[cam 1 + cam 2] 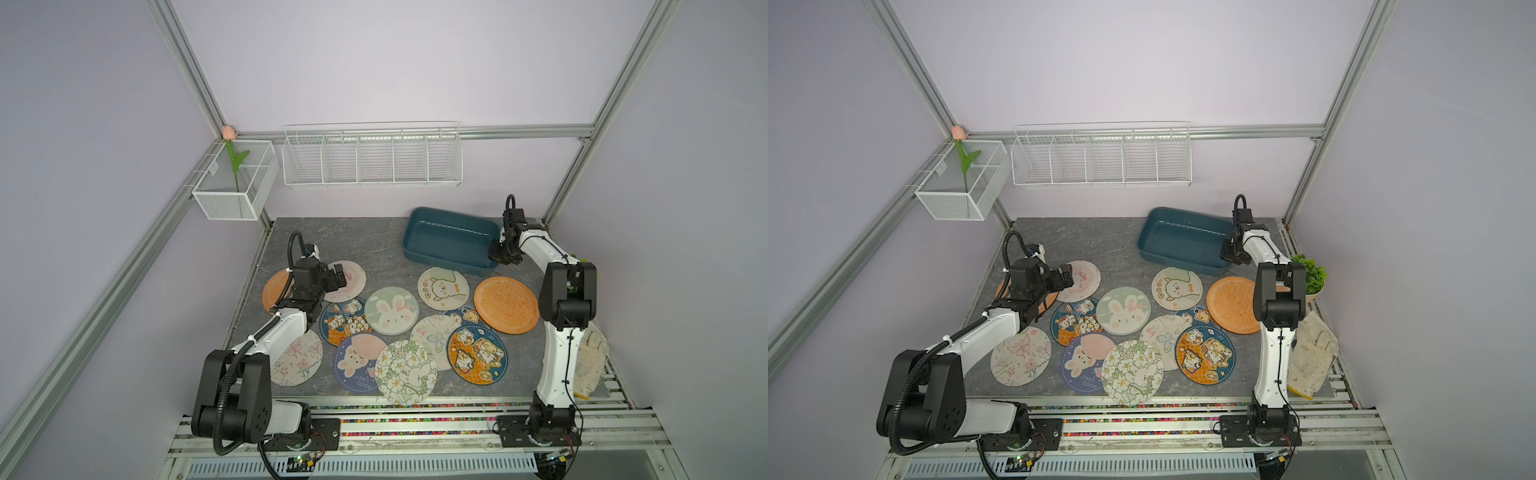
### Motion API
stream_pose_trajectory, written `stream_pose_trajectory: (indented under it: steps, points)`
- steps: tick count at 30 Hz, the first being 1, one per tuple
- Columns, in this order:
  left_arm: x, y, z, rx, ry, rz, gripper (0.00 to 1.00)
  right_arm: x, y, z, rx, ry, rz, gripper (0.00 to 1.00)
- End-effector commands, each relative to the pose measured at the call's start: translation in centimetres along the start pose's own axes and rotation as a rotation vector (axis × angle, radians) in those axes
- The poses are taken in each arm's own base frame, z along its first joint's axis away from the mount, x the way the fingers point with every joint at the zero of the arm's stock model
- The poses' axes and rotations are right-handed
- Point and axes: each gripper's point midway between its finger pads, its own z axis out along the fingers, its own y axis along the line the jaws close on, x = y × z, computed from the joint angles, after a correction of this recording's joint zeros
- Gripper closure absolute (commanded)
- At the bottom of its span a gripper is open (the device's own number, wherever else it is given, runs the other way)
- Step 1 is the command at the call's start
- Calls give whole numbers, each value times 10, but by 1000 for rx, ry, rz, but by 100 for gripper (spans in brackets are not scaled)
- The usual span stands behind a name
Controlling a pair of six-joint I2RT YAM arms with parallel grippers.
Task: Put the coasters into the storage box
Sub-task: Move the storage box to the center of the board.
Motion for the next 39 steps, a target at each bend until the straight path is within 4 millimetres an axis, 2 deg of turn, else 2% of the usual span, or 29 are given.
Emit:
stream_pose_trajectory:
  steps: [1, 6, 14, 16, 21, 25, 29, 34, 39]
  points:
    - [-6, -3, -5, 7, -15, -2, 1, -8, 22, 2, -44, -24, -49, 92]
    - [-4, -1, -5, 2, -10, 2, 1, -13, 53, 7, -77, -59, -110, 93]
    - [1, 0, -5, -2, 3, 12, 1, -22, 122, 13, -159, -85, -178, 93]
    - [1, 0, -5, -2, 4, 16, 1, -17, 149, 14, -187, -83, -214, 93]
    - [3, 1, -6, -7, 11, 26, 1, -10, 190, 15, -230, -88, -277, 91]
    - [6, 3, -7, -12, 17, 31, 1, -4, 206, 18, -256, -80, -278, 91]
    - [7, 3, -6, -14, 19, 31, 1, 4, 214, 22, -265, -68, -275, 91]
    - [5, 2, -5, -14, 19, 31, 1, 5, 207, 29, -228, -62, -248, 91]
    - [6, 1, -4, -9, 23, 22, 1, -3, 193, 30, -188, -73, -217, 91]
